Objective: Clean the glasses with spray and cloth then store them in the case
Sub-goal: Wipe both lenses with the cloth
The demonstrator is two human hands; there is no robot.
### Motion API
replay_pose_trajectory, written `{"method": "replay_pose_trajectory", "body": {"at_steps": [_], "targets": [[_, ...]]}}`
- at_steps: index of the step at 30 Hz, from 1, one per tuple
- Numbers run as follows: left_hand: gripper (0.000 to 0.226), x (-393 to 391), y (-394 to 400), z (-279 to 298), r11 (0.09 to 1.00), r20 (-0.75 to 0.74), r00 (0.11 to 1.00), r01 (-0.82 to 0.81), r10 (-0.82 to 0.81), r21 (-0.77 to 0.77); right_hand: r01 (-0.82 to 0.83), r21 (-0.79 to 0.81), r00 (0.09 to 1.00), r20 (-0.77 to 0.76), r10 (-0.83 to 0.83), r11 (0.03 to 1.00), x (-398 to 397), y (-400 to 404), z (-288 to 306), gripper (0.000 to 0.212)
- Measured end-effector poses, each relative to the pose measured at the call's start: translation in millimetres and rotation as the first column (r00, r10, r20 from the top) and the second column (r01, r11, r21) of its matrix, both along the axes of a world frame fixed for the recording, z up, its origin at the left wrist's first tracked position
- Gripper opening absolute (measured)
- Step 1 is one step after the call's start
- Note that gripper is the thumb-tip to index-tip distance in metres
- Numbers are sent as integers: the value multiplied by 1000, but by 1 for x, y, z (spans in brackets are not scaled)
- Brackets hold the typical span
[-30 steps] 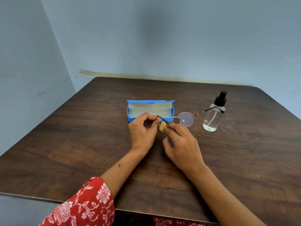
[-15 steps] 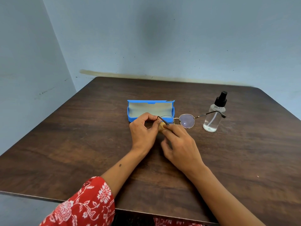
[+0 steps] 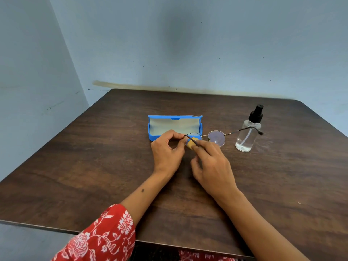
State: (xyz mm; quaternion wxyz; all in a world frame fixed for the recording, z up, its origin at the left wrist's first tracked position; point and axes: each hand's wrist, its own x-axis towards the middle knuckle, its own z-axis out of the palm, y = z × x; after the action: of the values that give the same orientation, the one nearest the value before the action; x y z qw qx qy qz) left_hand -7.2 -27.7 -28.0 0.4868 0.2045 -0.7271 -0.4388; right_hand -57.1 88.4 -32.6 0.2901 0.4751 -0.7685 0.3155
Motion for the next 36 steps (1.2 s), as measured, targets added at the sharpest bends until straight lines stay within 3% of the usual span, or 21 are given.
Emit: {"method": "replay_pose_trajectory", "body": {"at_steps": [3, 7, 11, 15, 20, 25, 31, 36], "targets": [[14, 0, 0, -1, 1000, 11, 1000, 8, -8, -5, -77, 41, 997, -5, 77, 996, 2, -2, 0, 35], [15, -1, 2, -1, 1000, -3, 1000, 4, -4, 17, 10, 29, 1000, 18, -11, 1000, 1, 1, 2, 36], [16, 0, 1, -2, 1000, 0, 1000, 4, -4, 21, -85, 58, 996, -7, 85, 995, 3, 0, 0, 37], [26, 0, 0, -3, 999, -9, 1000, 12, -12, 46, 23, 41, 1000, -14, -22, 999, -1, 1, 1, 38], [11, 1, 1, -2, 1000, 8, 1000, 18, -18, 20, -66, 41, 994, -79, 69, 997, 2, -1, -1, 39], [14, 0, 2, -2, 1000, -6, 1000, 22, -22, 13, 72, 22, 990, -122, -69, 997, -5, -1, 0, 36], [12, 2, 2, -1, 999, -2, 999, 47, -47, -11, -19, 41, 984, -178, 26, 999, -2, -1, -1, 38], [11, -1, 4, -3, 999, -21, 999, 37, -38, -12, 172, 35, 966, -203, -161, 985, -12, -3, -4, 30]]}}
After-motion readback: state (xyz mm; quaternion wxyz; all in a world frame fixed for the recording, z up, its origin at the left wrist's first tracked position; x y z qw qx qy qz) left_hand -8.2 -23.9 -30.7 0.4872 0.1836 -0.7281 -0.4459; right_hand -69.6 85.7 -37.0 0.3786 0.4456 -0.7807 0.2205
